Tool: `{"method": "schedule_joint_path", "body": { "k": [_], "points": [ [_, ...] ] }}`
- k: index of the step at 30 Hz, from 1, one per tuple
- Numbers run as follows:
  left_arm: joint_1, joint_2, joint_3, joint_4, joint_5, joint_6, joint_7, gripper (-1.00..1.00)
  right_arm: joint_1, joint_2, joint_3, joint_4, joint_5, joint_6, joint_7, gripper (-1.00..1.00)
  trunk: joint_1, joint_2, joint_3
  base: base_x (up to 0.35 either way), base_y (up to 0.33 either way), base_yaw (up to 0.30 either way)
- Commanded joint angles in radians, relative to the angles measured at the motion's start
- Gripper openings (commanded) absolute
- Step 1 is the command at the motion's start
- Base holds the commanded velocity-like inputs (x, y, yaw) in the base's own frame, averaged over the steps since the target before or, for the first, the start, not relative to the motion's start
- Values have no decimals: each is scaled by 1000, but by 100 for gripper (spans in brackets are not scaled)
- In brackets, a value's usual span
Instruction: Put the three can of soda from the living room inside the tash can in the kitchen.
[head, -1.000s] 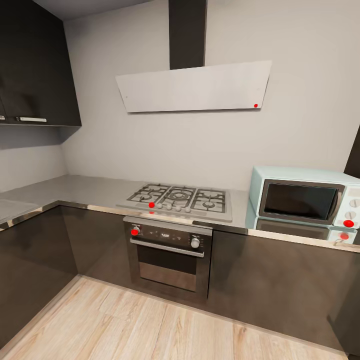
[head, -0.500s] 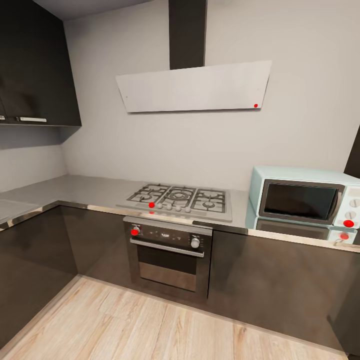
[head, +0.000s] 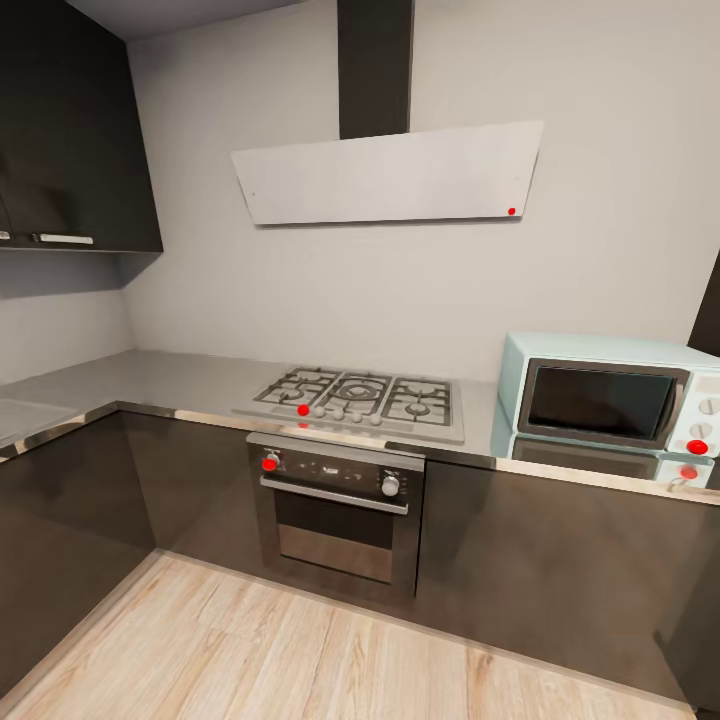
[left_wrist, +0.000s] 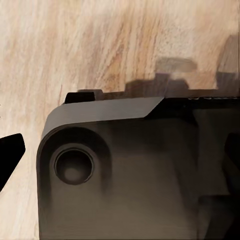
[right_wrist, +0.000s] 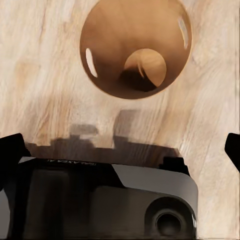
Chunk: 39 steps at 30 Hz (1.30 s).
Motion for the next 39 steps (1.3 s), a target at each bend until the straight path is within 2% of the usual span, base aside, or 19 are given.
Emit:
{"method": "schedule_joint_path", "body": {
  "k": [1,8,12,16,17,19,20,24,25,28,29,32,33,37,39],
  "points": [
    [-17,0,0,-1,1,6,0,100,38,1,3,-130,1,74,-2,100,0,0,0,0,0,0],
    [-51,0,-1,-21,3,30,-1,100,54,2,9,-234,1,134,-4,100,0,0,0,0,0,0],
    [-65,0,0,-111,3,94,-2,100,14,3,10,-253,-1,145,-4,100,0,0,0,0,0,0],
    [-67,0,0,-255,4,209,-3,100,-39,4,10,-259,-1,150,-3,100,0,0,0,0,0,0],
    [-67,1,0,-343,4,276,-10,100,-71,5,11,-260,-1,157,-3,100,0,0,0,0,0,0],
    [-67,2,0,-438,4,343,-23,100,-108,5,11,-260,2,175,-4,100,0,0,0,0,0,0],
    [-67,2,0,-438,4,343,-23,100,-108,5,11,-260,2,175,-4,100,0,0,0,0,0,0],
    [-66,6,0,-632,5,476,-55,100,-190,5,11,-254,7,234,-5,100,0,0,0,0,0,0],
    [-66,7,-1,-719,6,540,-67,100,-227,5,12,-249,9,257,-6,100,0,0,0,0,0,0],
    [-68,6,-2,-822,6,630,-76,100,-267,5,14,-235,11,277,-14,100,0,0,0,0,0,0],
    [-70,5,-2,-873,6,677,-80,100,-285,5,17,-214,11,285,-33,100,0,0,0,0,0,0],
    [-79,2,-2,-961,7,731,-84,100,-335,5,22,-123,11,290,-97,100,0,0,0,0,0,0],
    [-94,1,-2,-997,10,747,-85,100,-367,5,24,-58,11,289,-128,100,0,0,0,0,0,0],
    [-149,0,-5,-1032,15,805,-83,100,-423,4,26,84,12,281,-166,100,0,0,0,0,0,0],
    [-196,1,-8,-1043,16,866,-80,100,-456,0,25,179,12,262,-179,100,0,0,0,0,0,0]
  ]
}}
